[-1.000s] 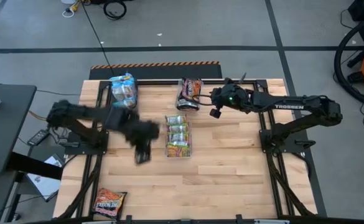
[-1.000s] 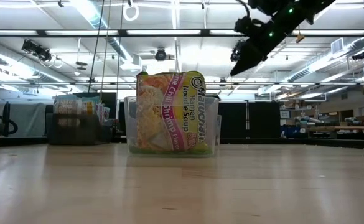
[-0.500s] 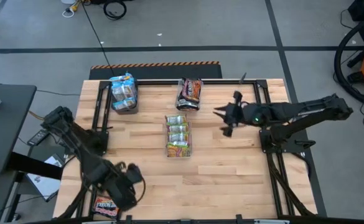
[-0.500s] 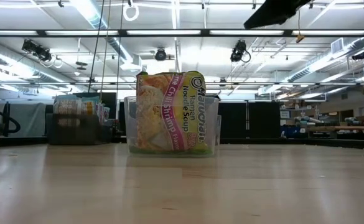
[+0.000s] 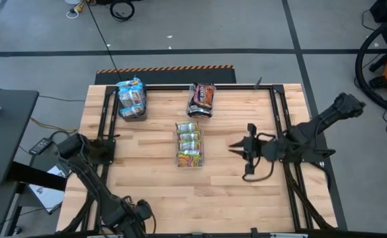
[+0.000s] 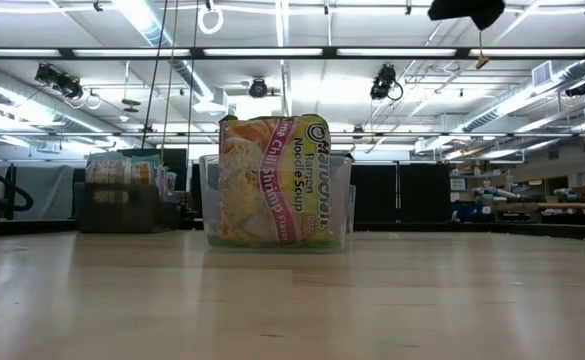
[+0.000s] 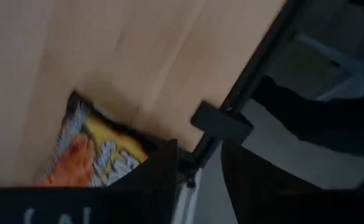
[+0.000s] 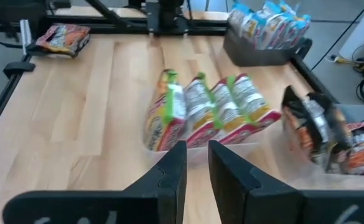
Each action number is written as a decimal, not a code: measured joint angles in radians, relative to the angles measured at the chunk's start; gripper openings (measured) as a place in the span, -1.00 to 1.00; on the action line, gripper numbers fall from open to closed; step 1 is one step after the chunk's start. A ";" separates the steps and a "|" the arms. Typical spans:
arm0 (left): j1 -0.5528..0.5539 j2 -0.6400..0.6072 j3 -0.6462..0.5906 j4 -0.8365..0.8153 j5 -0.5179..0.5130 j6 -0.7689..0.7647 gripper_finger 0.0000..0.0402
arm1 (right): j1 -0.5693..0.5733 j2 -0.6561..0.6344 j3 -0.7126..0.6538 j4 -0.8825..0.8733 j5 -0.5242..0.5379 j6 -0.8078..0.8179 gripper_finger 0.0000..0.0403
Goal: Sort Maruchan noodles
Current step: Put the black noodle pack into the top transparent bin
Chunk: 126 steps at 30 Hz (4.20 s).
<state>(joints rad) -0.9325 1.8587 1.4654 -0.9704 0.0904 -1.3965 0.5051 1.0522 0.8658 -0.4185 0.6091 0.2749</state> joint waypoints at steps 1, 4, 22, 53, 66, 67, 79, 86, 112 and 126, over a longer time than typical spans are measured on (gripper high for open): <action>0.001 0.003 0.000 -0.001 0.020 -0.039 -0.37 | 0.022 0.012 0.000 -0.002 0.017 0.016 -0.64; 0.004 0.007 0.001 0.029 0.077 -0.127 -0.41 | 0.080 0.050 0.000 -0.002 0.055 0.048 -0.64; -0.043 0.094 0.001 -0.043 0.023 -0.324 -0.83 | 0.168 0.159 0.000 -0.045 0.124 0.090 -0.64; -0.065 0.183 0.002 -0.135 0.011 -0.131 -0.23 | 0.161 0.156 0.000 -0.055 0.101 0.089 -0.64; -0.060 0.203 0.001 -0.212 -0.028 -0.083 -0.55 | 0.158 0.156 0.000 -0.056 0.102 0.063 -0.64; -0.058 0.203 0.001 -0.219 -0.029 -0.084 -0.64 | 0.158 0.156 0.000 -0.056 0.102 0.063 -0.64; 0.019 0.082 0.060 -0.281 -0.218 0.006 -0.98 | 0.158 0.083 0.000 -0.055 0.104 0.010 -0.64; 0.088 -0.073 0.105 -0.396 -0.446 0.003 -0.99 | 0.188 0.032 0.000 -0.055 0.096 0.031 -0.64; 0.892 -0.222 -0.029 0.794 -1.076 0.516 -0.99 | 0.095 0.019 0.001 -0.181 0.315 0.231 -0.64; 1.179 0.141 -0.129 1.572 -1.043 0.203 -0.98 | 0.167 0.021 0.000 -0.276 0.297 0.461 -0.64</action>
<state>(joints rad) 0.2466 2.0000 1.3361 0.6013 -0.9531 -1.1935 0.6719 1.0737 0.8658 -0.6946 0.9058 0.7360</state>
